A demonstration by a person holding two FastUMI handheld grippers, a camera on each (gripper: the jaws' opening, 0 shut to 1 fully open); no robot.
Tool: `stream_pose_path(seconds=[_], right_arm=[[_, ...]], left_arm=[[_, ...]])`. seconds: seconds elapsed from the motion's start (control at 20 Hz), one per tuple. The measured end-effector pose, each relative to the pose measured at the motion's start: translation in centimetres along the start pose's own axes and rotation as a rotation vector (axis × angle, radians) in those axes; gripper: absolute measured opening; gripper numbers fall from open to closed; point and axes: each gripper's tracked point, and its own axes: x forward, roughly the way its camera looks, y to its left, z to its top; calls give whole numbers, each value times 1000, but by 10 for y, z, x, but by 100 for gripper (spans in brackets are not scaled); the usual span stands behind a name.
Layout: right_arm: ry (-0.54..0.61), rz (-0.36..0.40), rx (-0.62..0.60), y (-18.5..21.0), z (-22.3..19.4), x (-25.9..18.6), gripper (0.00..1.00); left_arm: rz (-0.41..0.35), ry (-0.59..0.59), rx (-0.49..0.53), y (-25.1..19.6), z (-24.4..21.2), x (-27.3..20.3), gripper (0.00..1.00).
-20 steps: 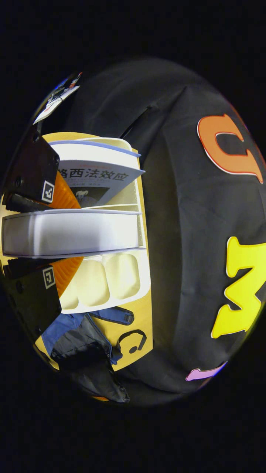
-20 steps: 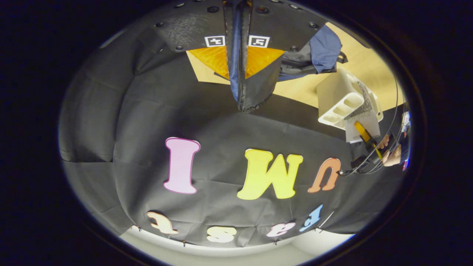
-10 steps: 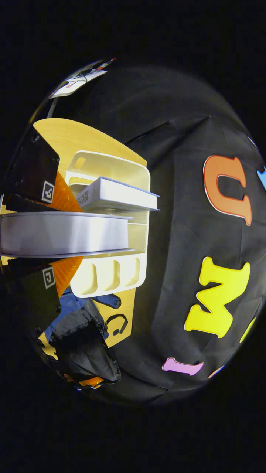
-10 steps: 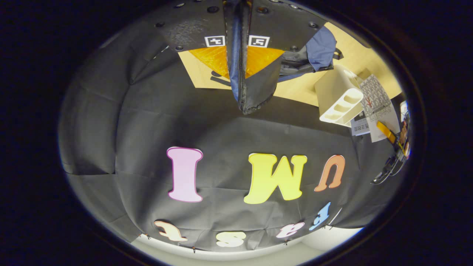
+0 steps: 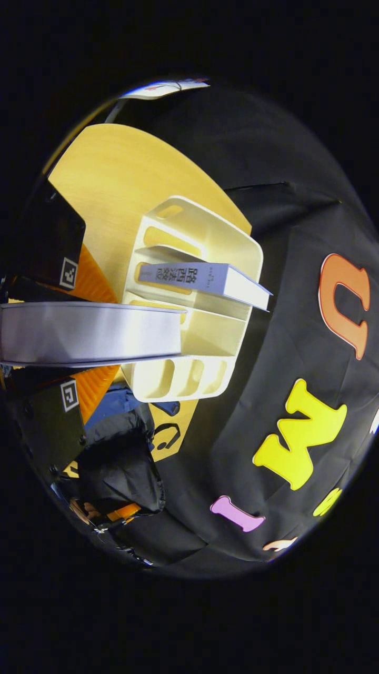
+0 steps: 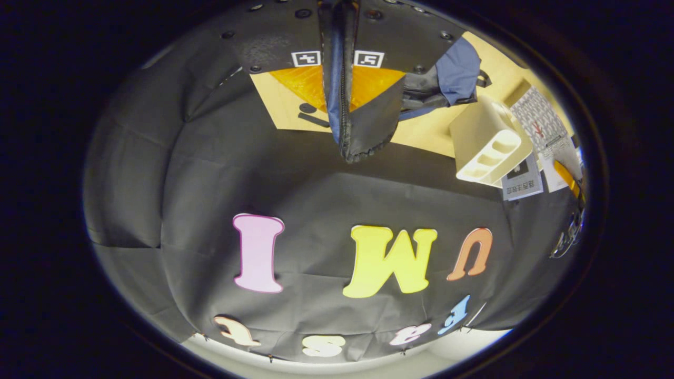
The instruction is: Open the schoolbag, grab two books from the bookshelf and put them into the schoolbag.
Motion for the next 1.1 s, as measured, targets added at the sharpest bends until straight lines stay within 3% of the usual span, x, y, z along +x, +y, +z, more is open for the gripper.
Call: stream_pose_path(seconds=[0.3, 0.35, 0.55, 0.6, 0.8, 1.1], right_arm=[[19, 24, 30, 5, 2, -3, 8], [14, 24, 35, 3, 4, -4, 8], [14, 47, 44, 7, 14, -11, 6], [15, 37, 33, 5, 14, -10, 10], [5, 52, 30, 12, 18, -13, 10], [22, 49, 165, 20, 18, -11, 8]], left_arm=[[-156, 35, -107, -37, -40, 4, 48], [-180, 24, -126, -44, -42, 6, 44], [-312, -8, -212, -82, -50, 5, 48], [-329, -14, -236, -91, -53, 7, 52], [-425, -34, -341, -135, -52, 27, 48], [-431, -38, -457, -172, -61, 87, 48]])
